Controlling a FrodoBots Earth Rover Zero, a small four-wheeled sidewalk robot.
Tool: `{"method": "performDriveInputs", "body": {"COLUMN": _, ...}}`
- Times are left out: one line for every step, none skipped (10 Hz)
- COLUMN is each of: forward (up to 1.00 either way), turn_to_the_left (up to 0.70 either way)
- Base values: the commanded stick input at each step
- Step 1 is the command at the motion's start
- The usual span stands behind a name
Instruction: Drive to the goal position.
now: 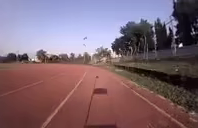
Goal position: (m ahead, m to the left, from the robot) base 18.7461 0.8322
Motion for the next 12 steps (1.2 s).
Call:
{"method": "performDriveInputs", "body": {"forward": 0.70, "turn_to_the_left": 0.00}}
{"method": "performDriveInputs", "body": {"forward": 0.70, "turn_to_the_left": 0.00}}
{"method": "performDriveInputs", "body": {"forward": 0.70, "turn_to_the_left": 0.00}}
{"method": "performDriveInputs", "body": {"forward": 0.70, "turn_to_the_left": 0.00}}
{"method": "performDriveInputs", "body": {"forward": 0.70, "turn_to_the_left": 0.00}}
{"method": "performDriveInputs", "body": {"forward": 0.70, "turn_to_the_left": 0.00}}
{"method": "performDriveInputs", "body": {"forward": 0.70, "turn_to_the_left": 0.00}}
{"method": "performDriveInputs", "body": {"forward": 0.70, "turn_to_the_left": 0.00}}
{"method": "performDriveInputs", "body": {"forward": 0.70, "turn_to_the_left": 0.00}}
{"method": "performDriveInputs", "body": {"forward": 0.70, "turn_to_the_left": 0.00}}
{"method": "performDriveInputs", "body": {"forward": 0.70, "turn_to_the_left": 0.00}}
{"method": "performDriveInputs", "body": {"forward": 0.70, "turn_to_the_left": 0.00}}
